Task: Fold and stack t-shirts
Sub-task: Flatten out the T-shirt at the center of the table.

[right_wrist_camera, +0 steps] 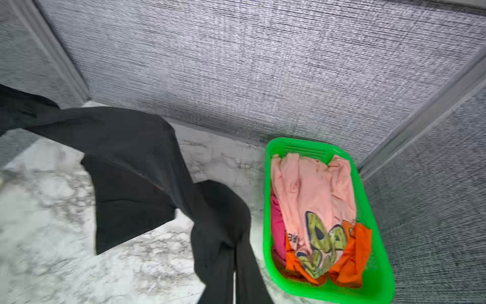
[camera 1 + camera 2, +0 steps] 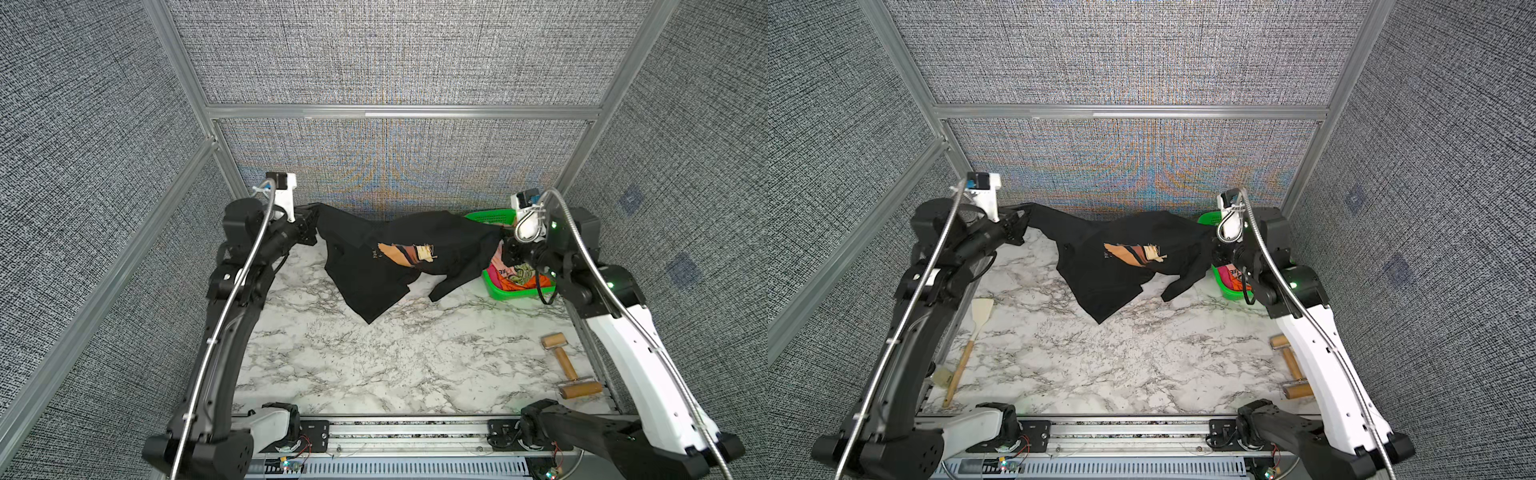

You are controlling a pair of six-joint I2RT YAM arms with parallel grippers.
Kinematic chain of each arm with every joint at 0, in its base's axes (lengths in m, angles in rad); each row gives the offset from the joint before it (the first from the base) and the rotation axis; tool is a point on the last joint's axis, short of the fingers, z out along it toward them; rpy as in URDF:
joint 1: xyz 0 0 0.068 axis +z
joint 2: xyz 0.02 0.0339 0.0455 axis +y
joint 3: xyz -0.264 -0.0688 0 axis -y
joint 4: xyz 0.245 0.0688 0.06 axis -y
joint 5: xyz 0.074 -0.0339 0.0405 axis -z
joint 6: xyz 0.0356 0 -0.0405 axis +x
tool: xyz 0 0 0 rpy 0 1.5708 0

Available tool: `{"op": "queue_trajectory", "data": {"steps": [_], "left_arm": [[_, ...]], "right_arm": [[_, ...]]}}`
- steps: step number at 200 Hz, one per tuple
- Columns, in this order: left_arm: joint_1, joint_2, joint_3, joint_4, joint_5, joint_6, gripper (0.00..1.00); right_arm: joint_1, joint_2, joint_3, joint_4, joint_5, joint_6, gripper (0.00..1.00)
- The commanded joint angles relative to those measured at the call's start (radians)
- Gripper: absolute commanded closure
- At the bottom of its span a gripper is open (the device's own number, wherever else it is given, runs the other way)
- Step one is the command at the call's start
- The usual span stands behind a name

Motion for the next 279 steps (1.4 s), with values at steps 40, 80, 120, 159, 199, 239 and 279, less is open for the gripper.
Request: {"op": "queue_trajectory", "data": {"steps": [40, 80, 120, 159, 199, 239, 279], "left_arm": [[0.002, 0.015, 0.109, -0.018, -0.225, -0.009, 1.0], [0.089, 0.497, 0.357, 0.077, -0.12, -0.066, 1.0], [0.141, 0.96, 1.137, -0.086, -0.126, -0.064, 1.0], [0.144, 0.786, 1.108, 0.14, -0.159, -0.052, 1.0], [0.144, 0.439, 0.59, 0.204, -0.108, 0.046, 1.0], [0.143, 0.093, -0.226, 0.286, -0.071, -0.074, 1.0], [0.142, -0.212, -0.814, 0.186, -0.08, -0.298, 1.0]], "right_arm": [[0.048, 0.091, 0.046, -0.053, 0.066, 0.062, 1.0], [-0.055, 0.459, 0.237, 0.147, -0.133, 0.107, 1.0], [-0.051, 0.803, 0.931, 0.039, -0.092, 0.099, 1.0], [-0.054, 0.776, 1.079, 0.069, -0.124, -0.033, 1.0], [-0.078, 0.516, 0.549, 0.158, -0.155, -0.162, 1.0], [-0.072, 0.338, -0.05, 0.176, -0.244, -0.274, 1.0], [-0.013, 0.357, -0.342, 0.069, -0.239, -0.388, 1.0]]}}
